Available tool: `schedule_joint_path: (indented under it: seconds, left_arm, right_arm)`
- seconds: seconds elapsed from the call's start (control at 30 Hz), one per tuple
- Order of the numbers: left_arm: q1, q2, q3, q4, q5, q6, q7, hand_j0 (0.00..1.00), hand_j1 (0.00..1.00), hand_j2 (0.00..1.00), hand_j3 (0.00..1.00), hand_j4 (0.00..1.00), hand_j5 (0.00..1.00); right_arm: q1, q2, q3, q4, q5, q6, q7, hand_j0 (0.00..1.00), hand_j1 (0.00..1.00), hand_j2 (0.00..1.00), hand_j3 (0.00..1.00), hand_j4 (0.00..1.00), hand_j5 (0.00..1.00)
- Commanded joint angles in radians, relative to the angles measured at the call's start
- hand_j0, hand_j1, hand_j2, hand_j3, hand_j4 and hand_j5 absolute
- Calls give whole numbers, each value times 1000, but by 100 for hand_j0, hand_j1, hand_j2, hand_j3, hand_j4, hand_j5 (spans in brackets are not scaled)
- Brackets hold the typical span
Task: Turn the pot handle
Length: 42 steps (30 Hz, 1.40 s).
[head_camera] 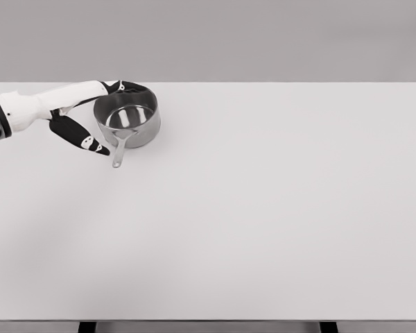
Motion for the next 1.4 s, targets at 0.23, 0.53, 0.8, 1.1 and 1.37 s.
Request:
schedule_joint_path:
  seconds: [0.23,0.53,0.8,1.1,1.37]
  left_arm:
    - [-26,-106,1,0,-195,0,0,100,100,100,100,100,100]
    - [-31,-189,2,0,-480,-5,2,100,100,100,100,100,100]
    - [-18,-244,2,0,-584,-1,84,100,100,100,100,100,100]
    - [21,-240,-11,12,-600,-308,143,100,100,100,100,100,100]
    - [-29,-247,-99,106,-431,-324,112,100,100,100,100,100,100]
  right_arm:
    - [6,0,-1,10,-1,0,1,100,100,100,100,100,100]
    - [6,0,-1,8,-1,0,1,100,100,100,100,100,100]
    - [6,0,-1,8,-1,0,1,100,100,100,100,100,100]
    - [6,0,-1,8,-1,1,1,100,100,100,100,100,100]
    - [6,0,-1,8,-1,0,1,100,100,100,100,100,100]
